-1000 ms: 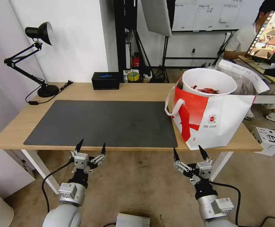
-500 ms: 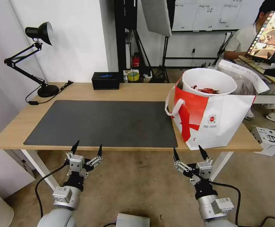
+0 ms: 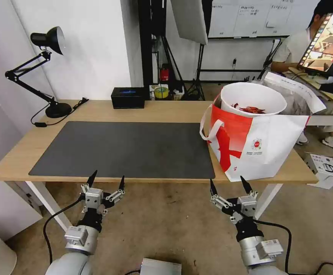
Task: Pick up the trash from the table and place it into the takeout bag.
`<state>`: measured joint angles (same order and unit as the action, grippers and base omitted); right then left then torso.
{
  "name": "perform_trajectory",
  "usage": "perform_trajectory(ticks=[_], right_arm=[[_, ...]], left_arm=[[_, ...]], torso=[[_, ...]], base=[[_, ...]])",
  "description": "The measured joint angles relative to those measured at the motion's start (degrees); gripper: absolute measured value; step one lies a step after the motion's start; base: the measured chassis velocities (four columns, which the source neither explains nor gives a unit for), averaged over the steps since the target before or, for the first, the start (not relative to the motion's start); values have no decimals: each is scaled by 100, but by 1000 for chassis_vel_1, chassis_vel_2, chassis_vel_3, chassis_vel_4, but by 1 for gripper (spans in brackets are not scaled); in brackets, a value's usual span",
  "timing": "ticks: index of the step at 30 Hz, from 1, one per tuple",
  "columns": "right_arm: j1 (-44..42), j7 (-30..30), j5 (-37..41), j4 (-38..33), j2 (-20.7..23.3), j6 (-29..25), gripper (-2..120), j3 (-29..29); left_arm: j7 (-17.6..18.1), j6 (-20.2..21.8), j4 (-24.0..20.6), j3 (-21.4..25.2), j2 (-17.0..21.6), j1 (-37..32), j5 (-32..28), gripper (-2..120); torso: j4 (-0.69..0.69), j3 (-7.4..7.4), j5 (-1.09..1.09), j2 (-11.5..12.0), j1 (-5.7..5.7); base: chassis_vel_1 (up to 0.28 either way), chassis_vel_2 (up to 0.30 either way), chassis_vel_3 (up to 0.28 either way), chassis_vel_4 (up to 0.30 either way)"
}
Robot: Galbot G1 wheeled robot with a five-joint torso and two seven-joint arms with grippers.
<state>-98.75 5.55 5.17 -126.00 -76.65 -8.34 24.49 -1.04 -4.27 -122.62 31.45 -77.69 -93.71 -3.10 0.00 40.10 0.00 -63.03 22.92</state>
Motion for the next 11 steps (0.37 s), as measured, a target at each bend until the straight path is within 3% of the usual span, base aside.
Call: perform_trajectory(ticks=[11], right_arm=[[0,0,0,0,0,0,100,0]], left_arm=[[0,7,1,-3,3,4,-2,100]], torso=[[0,0,0,0,0]], base=[[0,0,0,0]])
